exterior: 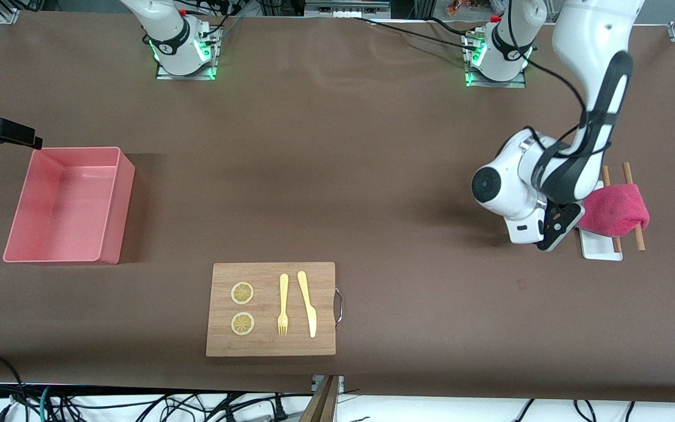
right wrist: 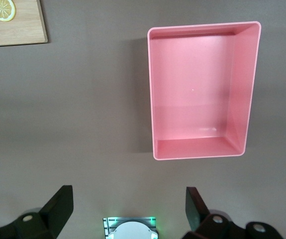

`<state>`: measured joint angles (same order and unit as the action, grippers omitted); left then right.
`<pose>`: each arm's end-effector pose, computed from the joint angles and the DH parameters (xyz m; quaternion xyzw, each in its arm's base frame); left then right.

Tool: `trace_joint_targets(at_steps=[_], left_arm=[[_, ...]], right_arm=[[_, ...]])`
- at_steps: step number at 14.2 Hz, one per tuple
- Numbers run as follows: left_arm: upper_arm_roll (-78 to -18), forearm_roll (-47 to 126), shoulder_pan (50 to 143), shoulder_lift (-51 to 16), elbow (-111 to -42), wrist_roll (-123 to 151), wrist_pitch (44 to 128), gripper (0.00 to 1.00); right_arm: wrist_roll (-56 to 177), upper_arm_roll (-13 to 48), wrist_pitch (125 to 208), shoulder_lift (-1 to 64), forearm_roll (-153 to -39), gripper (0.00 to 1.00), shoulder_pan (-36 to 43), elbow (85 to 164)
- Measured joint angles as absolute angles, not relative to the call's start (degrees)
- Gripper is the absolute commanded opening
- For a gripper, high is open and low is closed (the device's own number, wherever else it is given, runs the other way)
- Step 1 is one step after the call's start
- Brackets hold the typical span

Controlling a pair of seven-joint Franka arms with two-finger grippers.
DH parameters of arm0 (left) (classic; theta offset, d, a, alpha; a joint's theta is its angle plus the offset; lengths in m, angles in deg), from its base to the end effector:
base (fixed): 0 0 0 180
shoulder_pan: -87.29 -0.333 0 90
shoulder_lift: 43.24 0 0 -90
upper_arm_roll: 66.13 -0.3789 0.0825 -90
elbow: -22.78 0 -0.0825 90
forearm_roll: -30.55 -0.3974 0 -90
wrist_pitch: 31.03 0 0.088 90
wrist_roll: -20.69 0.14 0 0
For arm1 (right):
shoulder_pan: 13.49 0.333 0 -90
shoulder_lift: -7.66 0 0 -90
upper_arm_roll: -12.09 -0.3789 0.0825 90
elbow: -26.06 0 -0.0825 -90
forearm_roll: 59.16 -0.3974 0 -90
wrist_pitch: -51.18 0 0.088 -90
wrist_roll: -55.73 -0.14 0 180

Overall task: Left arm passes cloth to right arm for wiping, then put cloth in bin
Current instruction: 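Close the left gripper on the pink cloth's edge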

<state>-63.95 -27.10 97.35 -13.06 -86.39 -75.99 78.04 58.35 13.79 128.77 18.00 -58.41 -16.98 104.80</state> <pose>0.6294 -0.0456 0.2359 -0.8117 -0.3706 -0.1854 0.4115 0.6010 -0.0548 0.6252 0.9947 -0.0231 -0.1004 0.0023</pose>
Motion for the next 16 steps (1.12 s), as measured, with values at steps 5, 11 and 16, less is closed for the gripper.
trace_joint_targets(at_steps=[5,11,16], left_arm=[[-69.8,-28.4,97.0,-8.8,-86.2,-93.3,78.1,0.93],[-70.0,-28.4,97.0,-4.5,-85.9,-107.6,78.2,0.95],[-70.4,-28.4,97.0,-1.5,-84.2,-109.5,78.2,0.94]], right_arm=[[58.4,13.8,128.8,18.0,-58.4,1.00,-17.0,104.8],[58.4,13.8,128.8,18.0,-58.4,1.00,-17.0,104.8],[58.4,13.8,128.8,18.0,-58.4,1.00,-17.0,104.8]])
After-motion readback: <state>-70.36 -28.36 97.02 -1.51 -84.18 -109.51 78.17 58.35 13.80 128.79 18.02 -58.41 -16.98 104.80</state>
